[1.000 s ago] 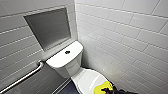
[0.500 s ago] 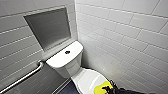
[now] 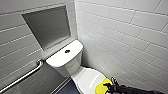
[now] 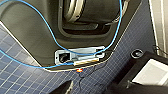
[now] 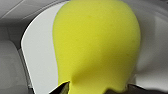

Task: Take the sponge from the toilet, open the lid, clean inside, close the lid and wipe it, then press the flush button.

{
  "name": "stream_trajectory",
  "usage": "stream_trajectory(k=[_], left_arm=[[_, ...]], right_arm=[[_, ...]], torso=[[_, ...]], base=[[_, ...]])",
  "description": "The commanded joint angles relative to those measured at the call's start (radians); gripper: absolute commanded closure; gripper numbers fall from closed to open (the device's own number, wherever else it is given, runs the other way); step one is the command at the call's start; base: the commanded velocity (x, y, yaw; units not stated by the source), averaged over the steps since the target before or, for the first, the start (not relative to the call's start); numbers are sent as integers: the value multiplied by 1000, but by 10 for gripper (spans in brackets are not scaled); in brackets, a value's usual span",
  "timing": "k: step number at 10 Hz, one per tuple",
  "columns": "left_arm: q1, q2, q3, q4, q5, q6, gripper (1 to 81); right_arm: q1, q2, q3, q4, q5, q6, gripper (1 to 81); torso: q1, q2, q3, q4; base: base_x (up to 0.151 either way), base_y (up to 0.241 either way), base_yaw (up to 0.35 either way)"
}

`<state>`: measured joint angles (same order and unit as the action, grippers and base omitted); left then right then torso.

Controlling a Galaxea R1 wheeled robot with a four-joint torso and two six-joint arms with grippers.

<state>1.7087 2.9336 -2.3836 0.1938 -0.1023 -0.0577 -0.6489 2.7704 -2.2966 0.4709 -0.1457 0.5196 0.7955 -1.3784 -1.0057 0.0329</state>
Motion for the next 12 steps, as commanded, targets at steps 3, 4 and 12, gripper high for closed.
stream_trajectory(k=[3,4,12], left_arm=[[42,1,14,-2,89,-2,10],[42,1,12,-1,89,-2,10],[41,1,4,-4,115,-2,10]], right_arm=[[103,-3,10,-18,-34,-10,10],[103,1,4,-43,-15,-10,10],[-59,5,109,-296,327,-9,10]], torso=[[0,0,-42,0],[0,0,-50,0],[1,0,-52,0]], base=[[0,0,0],[0,0,0],[0,0,0]])
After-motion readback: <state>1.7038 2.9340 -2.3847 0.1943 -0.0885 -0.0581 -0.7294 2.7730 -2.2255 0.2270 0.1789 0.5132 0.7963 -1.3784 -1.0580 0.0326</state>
